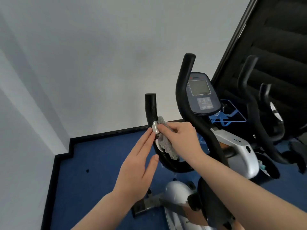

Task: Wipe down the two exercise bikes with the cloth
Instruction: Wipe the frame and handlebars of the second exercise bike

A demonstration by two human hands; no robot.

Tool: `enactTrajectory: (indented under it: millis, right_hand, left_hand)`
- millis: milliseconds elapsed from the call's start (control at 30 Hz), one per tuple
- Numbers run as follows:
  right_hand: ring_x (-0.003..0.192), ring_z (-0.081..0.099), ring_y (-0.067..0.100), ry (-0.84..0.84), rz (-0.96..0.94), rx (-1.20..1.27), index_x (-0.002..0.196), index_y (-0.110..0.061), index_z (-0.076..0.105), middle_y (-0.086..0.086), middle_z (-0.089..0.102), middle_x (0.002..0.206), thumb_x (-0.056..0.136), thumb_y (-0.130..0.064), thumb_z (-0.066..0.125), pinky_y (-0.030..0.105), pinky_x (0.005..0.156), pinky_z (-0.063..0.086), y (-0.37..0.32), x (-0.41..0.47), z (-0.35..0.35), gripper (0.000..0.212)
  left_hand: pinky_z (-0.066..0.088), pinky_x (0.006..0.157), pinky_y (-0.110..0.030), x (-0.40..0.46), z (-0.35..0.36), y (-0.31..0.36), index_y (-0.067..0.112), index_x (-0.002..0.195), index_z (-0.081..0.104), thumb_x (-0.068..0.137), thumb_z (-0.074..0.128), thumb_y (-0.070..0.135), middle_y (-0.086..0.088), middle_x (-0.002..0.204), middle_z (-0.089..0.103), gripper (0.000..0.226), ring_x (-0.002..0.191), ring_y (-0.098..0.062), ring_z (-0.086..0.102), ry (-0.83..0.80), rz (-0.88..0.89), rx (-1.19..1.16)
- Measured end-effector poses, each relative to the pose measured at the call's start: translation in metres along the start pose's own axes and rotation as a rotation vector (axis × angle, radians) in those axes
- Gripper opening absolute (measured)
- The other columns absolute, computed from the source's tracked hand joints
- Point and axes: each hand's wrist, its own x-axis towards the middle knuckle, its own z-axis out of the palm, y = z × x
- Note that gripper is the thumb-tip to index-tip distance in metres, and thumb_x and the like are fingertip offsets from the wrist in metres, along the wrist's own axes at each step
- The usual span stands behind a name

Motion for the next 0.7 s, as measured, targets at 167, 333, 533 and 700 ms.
enactTrajectory:
  millis: [167,333,533,700]
  right_hand:
    - [0.047,0.039,0.015,-0.081,0.008,-0.047,0.06,-0.002,0.056,0.005,0.048,0.049,0.094,-0.047,0.048,0.03,0.053,0.037,-0.006,-0.022,-0.016,0.056]
    - [0.071,0.069,0.004,0.023,0.064,0.113,0.079,-0.026,0.077,-0.01,0.074,0.072,0.08,-0.033,0.072,0.033,0.075,0.057,-0.009,-0.027,-0.007,0.009]
    - [0.08,0.067,0.003,-0.086,-0.025,-0.341,0.094,-0.029,0.075,-0.01,0.075,0.085,0.069,-0.04,0.078,0.03,0.08,0.055,-0.003,-0.06,-0.03,0.028]
    - [0.085,0.065,0.011,-0.046,0.036,-0.321,0.09,-0.03,0.061,-0.008,0.071,0.085,0.07,-0.046,0.073,0.035,0.079,0.053,-0.013,-0.046,-0.021,0.029]
  left_hand:
    - [0.017,0.109,-0.005,0.0,0.002,0.0,0.028,0.145,0.032,0.094,0.035,0.038,0.025,0.151,0.025,0.053,0.139,0.009,0.02,0.045,-0.051,-0.099]
    - [0.021,0.111,-0.011,-0.001,0.008,0.005,0.025,0.144,0.036,0.095,0.034,0.036,0.02,0.15,0.031,0.05,0.139,0.006,0.025,0.096,-0.082,-0.155]
    - [0.021,0.112,-0.012,-0.008,0.02,0.011,0.018,0.143,0.037,0.094,0.036,0.034,0.013,0.153,0.03,0.052,0.14,0.003,0.024,0.141,-0.097,-0.161]
    - [0.02,0.11,-0.009,-0.01,0.028,0.018,0.018,0.144,0.036,0.095,0.035,0.034,0.013,0.154,0.027,0.051,0.14,0.004,0.022,0.181,-0.119,-0.167]
